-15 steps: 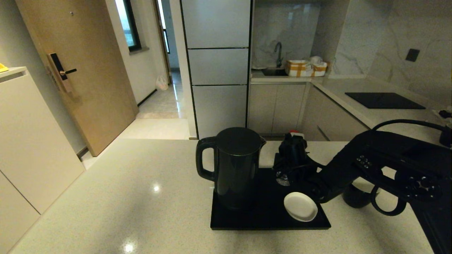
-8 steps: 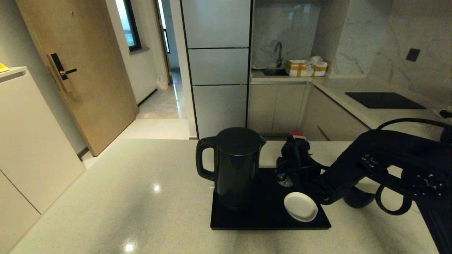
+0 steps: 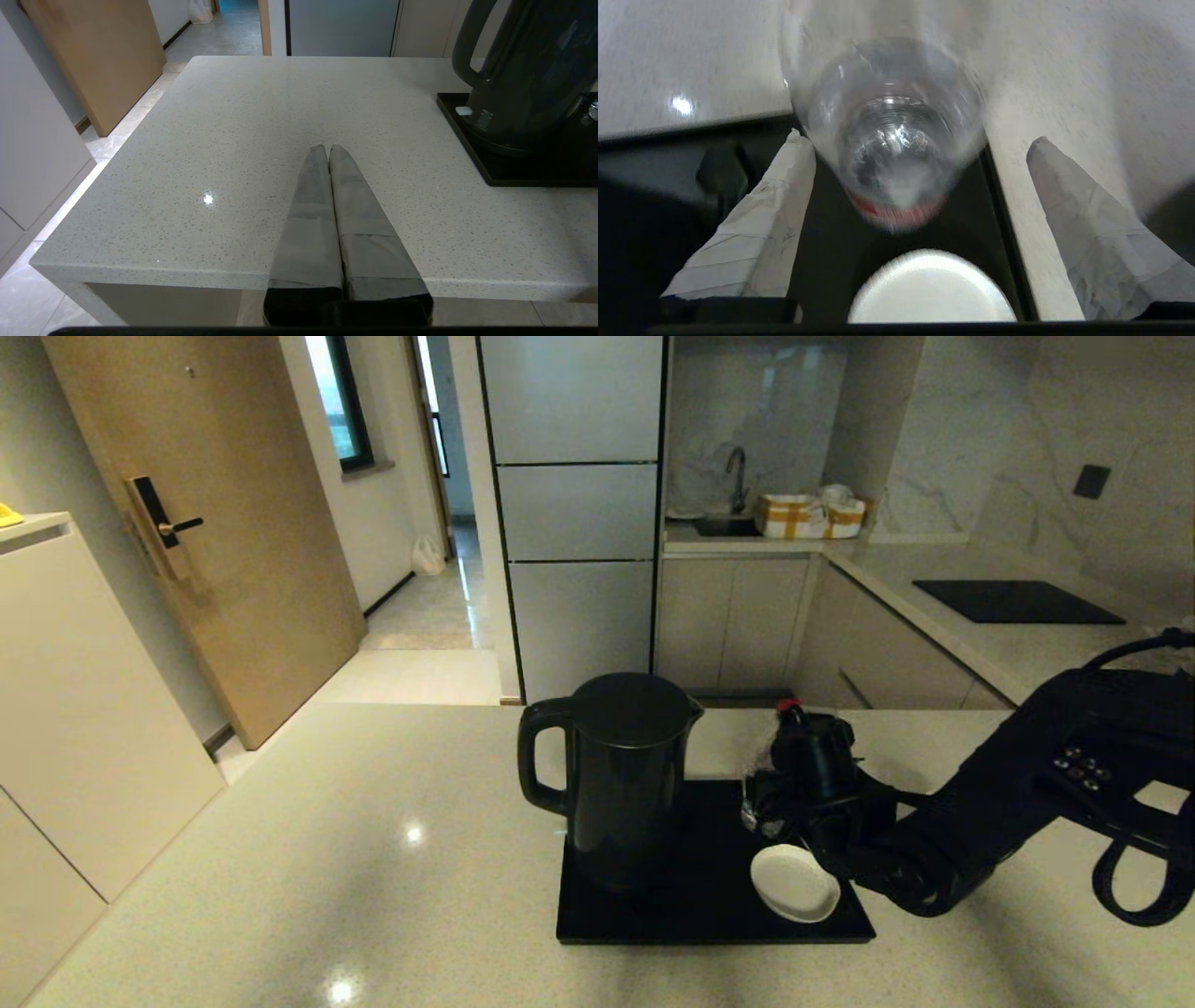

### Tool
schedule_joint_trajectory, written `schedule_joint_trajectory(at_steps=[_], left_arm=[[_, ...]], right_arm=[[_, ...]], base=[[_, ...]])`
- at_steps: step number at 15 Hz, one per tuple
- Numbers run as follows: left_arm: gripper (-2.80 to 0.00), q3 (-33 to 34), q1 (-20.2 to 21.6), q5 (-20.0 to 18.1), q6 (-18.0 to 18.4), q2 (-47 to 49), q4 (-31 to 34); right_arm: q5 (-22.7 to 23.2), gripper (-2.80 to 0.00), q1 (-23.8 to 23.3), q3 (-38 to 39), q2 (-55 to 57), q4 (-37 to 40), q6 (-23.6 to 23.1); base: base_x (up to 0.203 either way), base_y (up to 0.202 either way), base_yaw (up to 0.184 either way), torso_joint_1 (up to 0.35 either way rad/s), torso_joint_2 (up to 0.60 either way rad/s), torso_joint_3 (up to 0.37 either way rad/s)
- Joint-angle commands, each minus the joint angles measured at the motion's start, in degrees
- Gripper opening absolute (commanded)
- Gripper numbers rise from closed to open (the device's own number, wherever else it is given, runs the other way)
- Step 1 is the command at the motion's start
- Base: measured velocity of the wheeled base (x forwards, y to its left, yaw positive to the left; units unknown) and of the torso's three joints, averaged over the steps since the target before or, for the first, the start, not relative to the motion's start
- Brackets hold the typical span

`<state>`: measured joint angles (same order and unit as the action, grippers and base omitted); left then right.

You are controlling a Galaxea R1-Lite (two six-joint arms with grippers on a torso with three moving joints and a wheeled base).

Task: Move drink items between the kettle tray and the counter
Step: Return the bottled water to its original position, then return the tea cup to its original position

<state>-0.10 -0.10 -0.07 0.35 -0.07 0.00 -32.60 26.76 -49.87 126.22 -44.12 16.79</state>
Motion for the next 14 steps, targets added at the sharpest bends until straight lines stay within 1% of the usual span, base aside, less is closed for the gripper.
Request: schedule_joint_trajectory(at_steps=[1,3,5,8,9,12,14], left_arm=[[-2.80,0.0,0.0,0.0,0.0,0.0,0.0],[-2.80,0.0,0.0,0.1,0.0,0.0,0.0],[-2.80,0.0,0.0,0.1,0.0,0.0,0.0],[-2.80,0.0,0.0,0.0,0.0,0.0,0.0],[-2.80,0.0,0.0,0.1,0.0,0.0,0.0],[-2.80,0.0,0.0,0.0,0.0,0.1,0.0],[-2.80,0.0,0.0,0.0,0.0,0.0,0.0]], right_arm=[[0.0,0.00,0.4,3.2,-3.9,-0.2,0.5],[1.8,0.00,0.8,8.3,-8.8,-0.2,1.8],[3.2,0.00,1.0,10.5,-13.5,0.3,2.2],[4.5,0.00,1.0,11.1,-26.8,8.2,2.1],[4.7,-2.80,1.0,11.3,-31.0,12.3,2.2],[4.7,-2.80,0.8,13.4,-45.1,25.4,4.1],[4.5,-2.80,0.7,15.0,-54.3,37.2,6.2]], base=[[0.000,0.000,0.000,0.000,0.00,0.000],[0.000,0.000,0.000,0.000,0.00,0.000],[0.000,0.000,0.000,0.000,0.00,0.000],[0.000,0.000,0.000,0.000,0.00,0.000],[0.000,0.000,0.000,0.000,0.00,0.000],[0.000,0.000,0.000,0.000,0.00,0.000],[0.000,0.000,0.000,0.000,0.00,0.000]])
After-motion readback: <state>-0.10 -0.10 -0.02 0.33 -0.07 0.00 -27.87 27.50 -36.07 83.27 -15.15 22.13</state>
